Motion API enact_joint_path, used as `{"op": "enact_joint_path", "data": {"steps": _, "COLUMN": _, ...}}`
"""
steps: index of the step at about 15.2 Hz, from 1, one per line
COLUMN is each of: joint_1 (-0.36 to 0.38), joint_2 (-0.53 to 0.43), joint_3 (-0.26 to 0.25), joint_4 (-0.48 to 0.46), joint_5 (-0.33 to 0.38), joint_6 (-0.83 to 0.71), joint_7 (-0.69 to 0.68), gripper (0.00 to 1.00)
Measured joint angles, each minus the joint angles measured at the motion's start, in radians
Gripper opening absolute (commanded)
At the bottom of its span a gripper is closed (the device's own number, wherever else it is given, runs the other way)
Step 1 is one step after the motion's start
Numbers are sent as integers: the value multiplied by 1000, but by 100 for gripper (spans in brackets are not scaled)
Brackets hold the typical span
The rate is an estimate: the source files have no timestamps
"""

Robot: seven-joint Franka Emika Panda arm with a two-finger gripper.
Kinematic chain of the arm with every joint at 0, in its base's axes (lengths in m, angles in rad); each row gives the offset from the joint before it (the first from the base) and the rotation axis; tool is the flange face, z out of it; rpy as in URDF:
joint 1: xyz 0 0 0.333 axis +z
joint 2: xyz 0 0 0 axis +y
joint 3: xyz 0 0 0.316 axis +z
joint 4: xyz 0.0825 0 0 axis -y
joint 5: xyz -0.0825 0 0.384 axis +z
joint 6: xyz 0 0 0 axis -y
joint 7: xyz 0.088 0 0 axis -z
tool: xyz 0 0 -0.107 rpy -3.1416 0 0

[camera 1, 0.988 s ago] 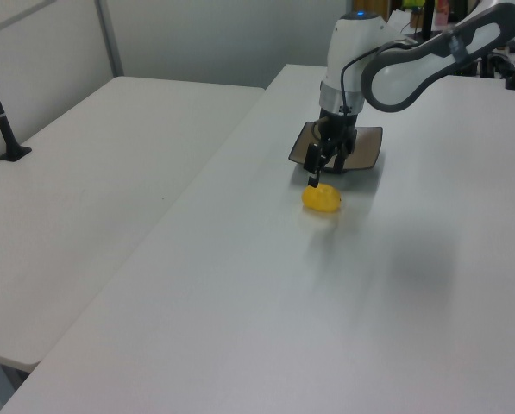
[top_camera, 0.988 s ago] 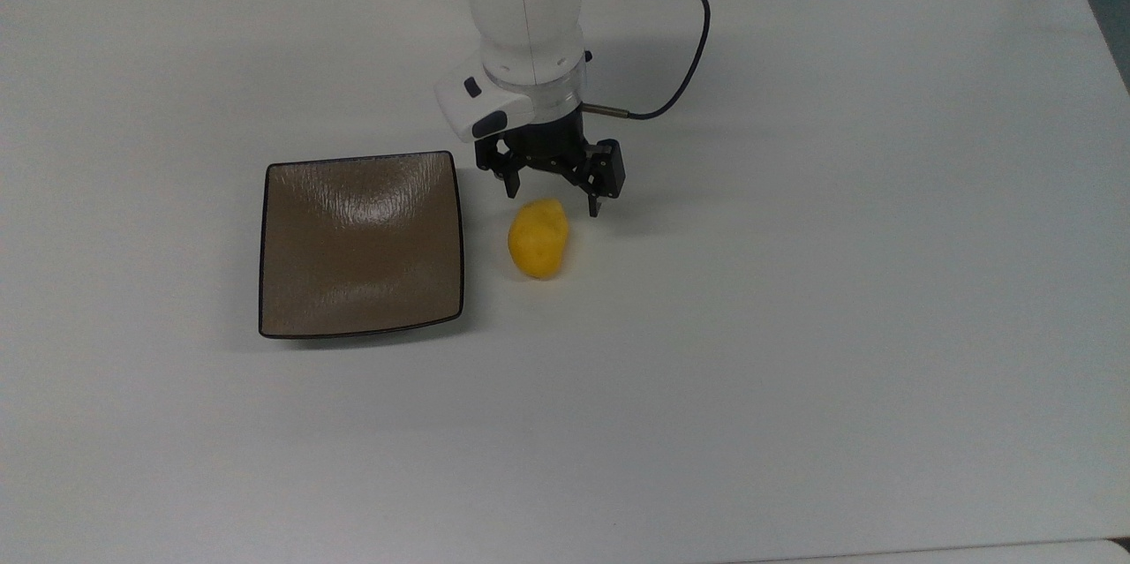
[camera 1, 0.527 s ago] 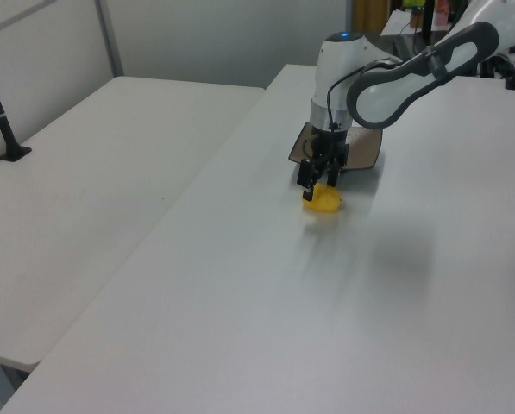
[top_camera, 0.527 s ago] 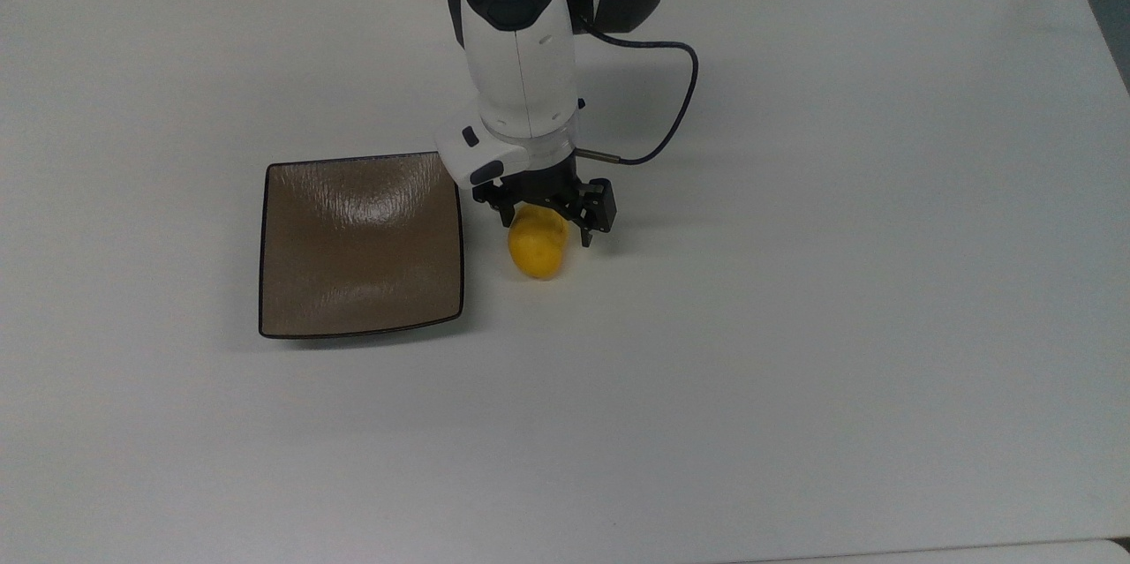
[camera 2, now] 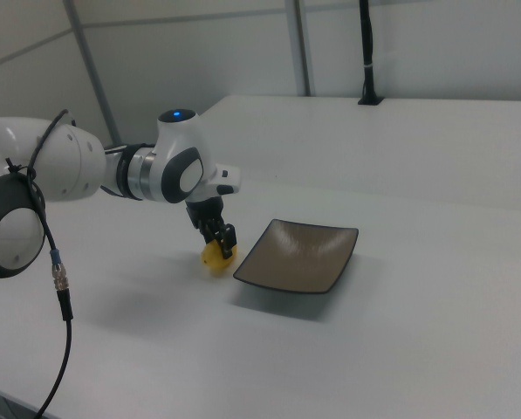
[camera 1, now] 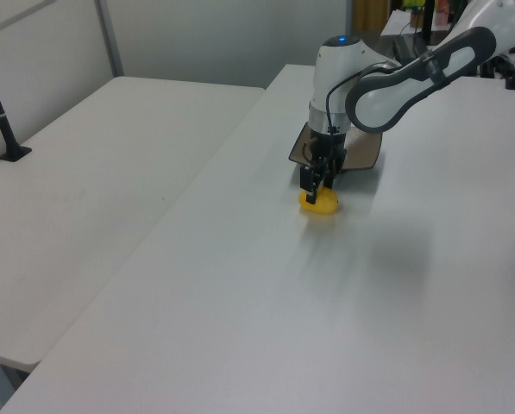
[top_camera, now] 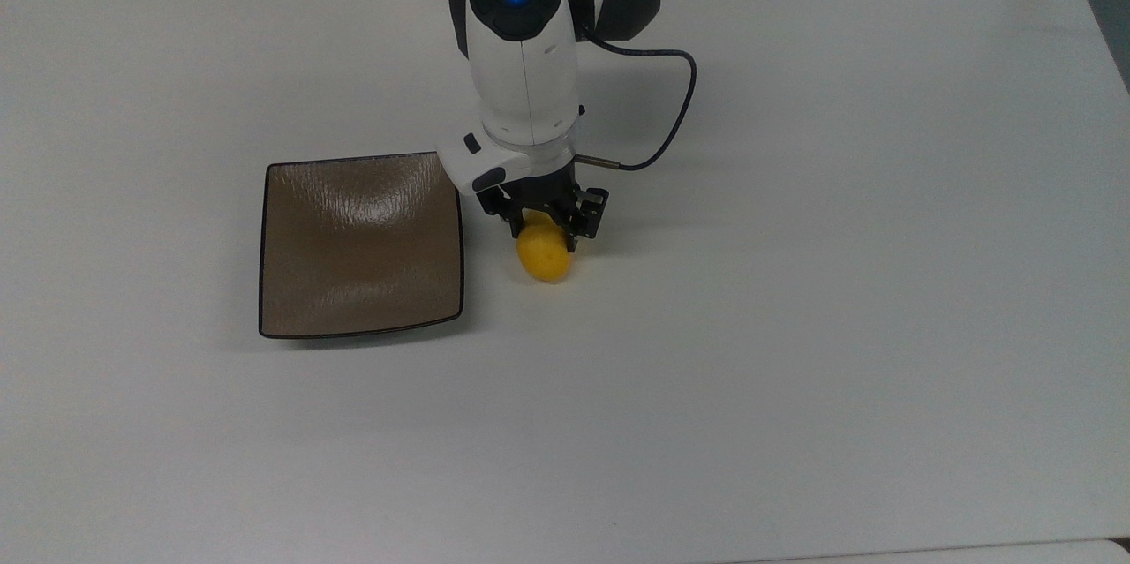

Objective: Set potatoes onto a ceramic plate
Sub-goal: 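Lift the potato and carry it over the brown plate, lowering it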

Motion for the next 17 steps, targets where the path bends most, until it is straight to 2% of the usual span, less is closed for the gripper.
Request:
{"op": "enact_joint_path", "data": {"steps": 9, "joint_1": -50, "joint_2": -36, "joint_3": 42, "joint_4": 21, "joint_5": -1, "joint_6": -9, "joint_7": 0, "gripper": 50}}
{"op": "enact_joint_path", "data": {"steps": 17, "joint_1": -98, "joint_2": -122, "joint_3": 35, "joint_4": 22, "joint_5": -5, "joint_6": -67, "joint_7": -1, "gripper": 50}}
